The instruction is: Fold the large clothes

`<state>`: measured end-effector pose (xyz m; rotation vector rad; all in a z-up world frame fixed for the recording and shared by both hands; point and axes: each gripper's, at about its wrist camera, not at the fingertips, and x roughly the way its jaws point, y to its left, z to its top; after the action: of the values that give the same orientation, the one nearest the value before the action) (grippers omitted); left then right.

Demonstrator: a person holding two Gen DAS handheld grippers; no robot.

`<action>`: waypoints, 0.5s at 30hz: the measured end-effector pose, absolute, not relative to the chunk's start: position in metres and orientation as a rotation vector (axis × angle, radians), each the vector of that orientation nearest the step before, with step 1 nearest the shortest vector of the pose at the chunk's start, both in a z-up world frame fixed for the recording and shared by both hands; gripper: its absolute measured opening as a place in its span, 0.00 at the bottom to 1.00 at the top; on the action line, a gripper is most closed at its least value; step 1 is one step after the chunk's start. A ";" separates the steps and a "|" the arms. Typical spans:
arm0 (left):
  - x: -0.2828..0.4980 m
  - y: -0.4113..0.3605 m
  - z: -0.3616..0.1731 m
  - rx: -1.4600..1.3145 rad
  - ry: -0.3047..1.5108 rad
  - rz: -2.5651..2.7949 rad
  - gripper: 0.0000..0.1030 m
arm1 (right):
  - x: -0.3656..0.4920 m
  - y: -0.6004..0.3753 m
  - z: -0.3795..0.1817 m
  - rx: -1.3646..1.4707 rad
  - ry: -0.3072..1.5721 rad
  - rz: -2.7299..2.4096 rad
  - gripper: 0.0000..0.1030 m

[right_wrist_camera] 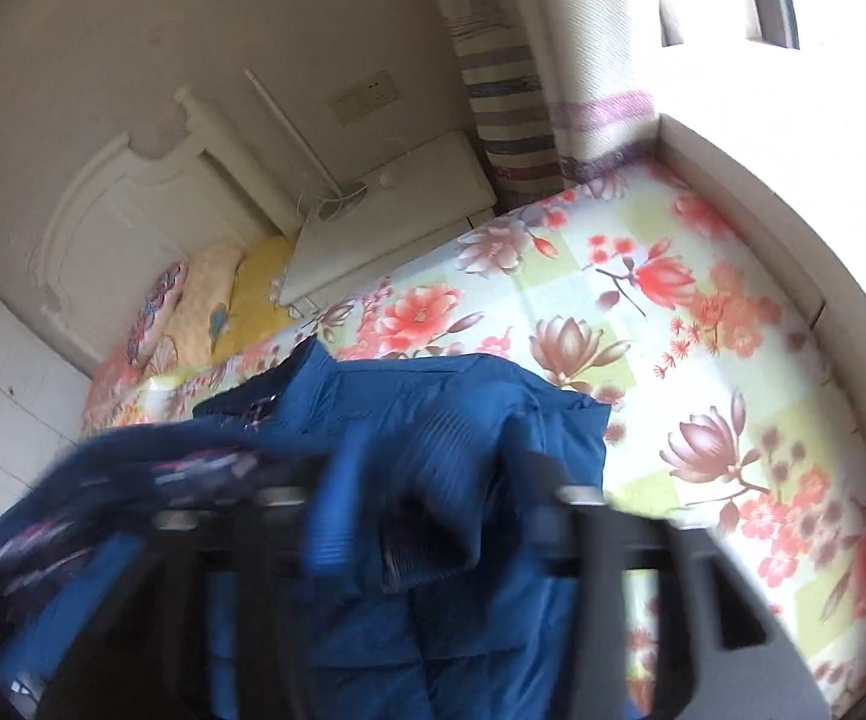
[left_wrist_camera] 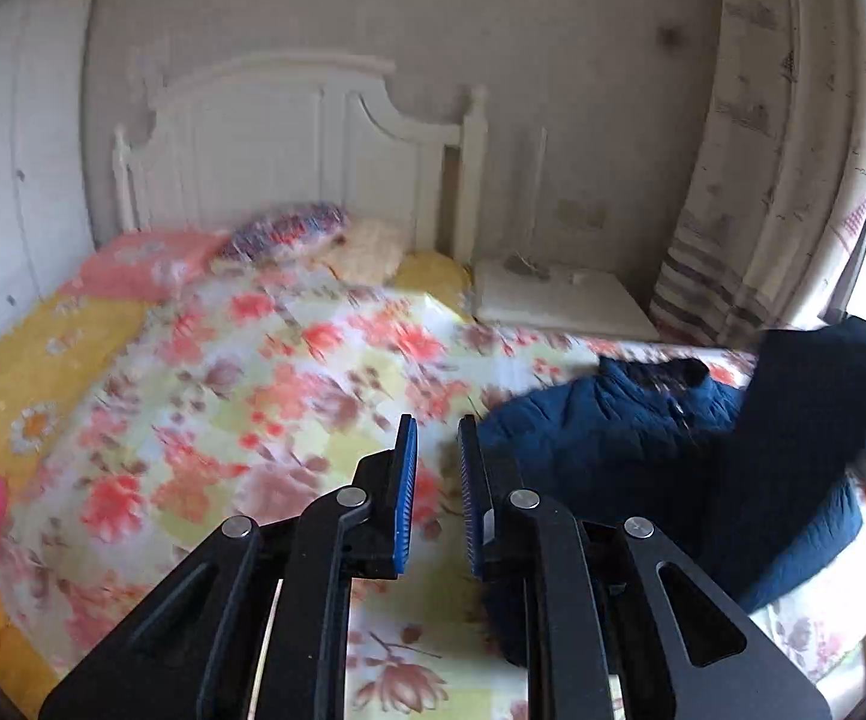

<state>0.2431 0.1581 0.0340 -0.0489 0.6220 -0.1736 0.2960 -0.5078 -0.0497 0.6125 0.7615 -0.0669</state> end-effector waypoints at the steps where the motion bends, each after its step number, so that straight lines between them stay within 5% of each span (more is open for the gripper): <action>1: 0.250 0.152 0.022 -0.040 0.660 -0.218 0.14 | 0.292 -0.511 -0.054 0.608 0.729 -0.041 0.76; 15: 0.371 0.062 -0.065 0.024 0.918 -0.374 0.14 | 0.290 -0.515 -0.071 0.283 0.811 0.016 0.76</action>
<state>0.3706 0.0621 -0.0651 0.0244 0.9182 -0.3735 0.2900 -0.5145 -0.0706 0.2829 0.8107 0.0155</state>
